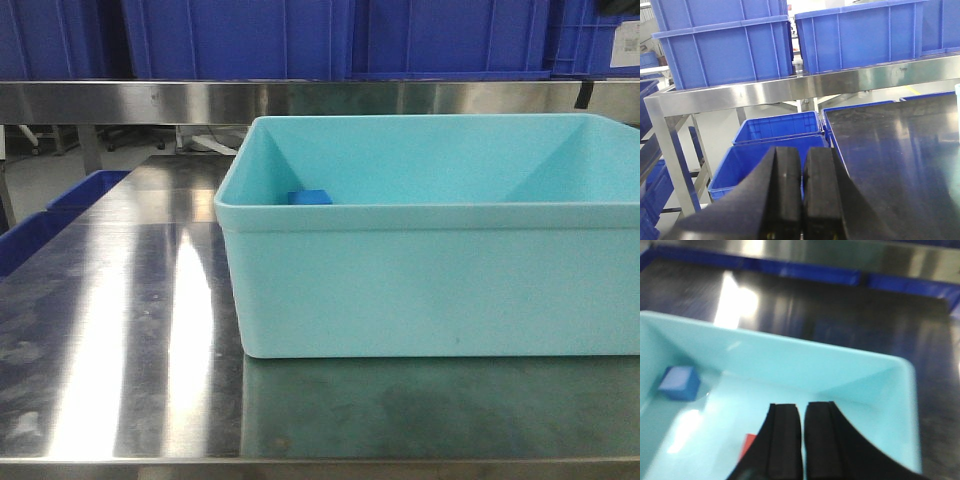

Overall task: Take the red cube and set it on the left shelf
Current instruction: 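Lower the right gripper into the tub and close on the red cube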

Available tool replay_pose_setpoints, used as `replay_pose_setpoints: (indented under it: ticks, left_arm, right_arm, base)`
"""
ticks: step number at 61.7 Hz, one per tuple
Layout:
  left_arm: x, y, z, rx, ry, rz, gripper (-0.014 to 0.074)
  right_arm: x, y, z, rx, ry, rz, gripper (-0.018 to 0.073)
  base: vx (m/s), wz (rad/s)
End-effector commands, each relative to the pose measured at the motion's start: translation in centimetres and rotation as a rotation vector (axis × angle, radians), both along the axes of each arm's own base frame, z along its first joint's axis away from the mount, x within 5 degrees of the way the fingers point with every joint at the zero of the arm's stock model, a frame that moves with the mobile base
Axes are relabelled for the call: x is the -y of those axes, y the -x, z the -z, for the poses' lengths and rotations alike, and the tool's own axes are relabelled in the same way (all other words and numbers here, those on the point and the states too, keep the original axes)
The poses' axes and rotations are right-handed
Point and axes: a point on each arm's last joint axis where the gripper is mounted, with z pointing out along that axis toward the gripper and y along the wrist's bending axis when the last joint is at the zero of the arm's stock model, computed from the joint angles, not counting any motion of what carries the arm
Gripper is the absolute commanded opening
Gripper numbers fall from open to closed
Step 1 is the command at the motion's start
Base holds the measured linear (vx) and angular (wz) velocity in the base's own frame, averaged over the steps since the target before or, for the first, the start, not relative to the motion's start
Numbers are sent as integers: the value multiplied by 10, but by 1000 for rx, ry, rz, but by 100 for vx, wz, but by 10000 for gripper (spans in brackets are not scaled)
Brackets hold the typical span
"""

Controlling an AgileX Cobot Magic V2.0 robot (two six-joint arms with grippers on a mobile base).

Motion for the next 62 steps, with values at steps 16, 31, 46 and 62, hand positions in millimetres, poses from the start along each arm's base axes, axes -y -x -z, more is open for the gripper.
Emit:
replay_pose_setpoints:
  ticks: [16, 31, 46, 62]
  left_arm:
    - [0, -1, 0, 52, 13, -4, 106]
    - [0, -1, 0, 52, 13, -4, 106]
    - [0, -1, 0, 52, 13, -4, 106]
    - [0, -1, 0, 52, 13, -4, 106]
  right_arm:
    - [-53, -39, 14, -136, 60, -123, 613]
    - [-60, -50, 36, -225, 94, -130, 614]
    - [-63, -57, 57, -298, 122, -128, 614]
    - [-64, -62, 69, -335, 139, -124, 614]
  base:
    - [1, 4]
    - [0, -1]
    - [0, 0]
    - [0, 0]
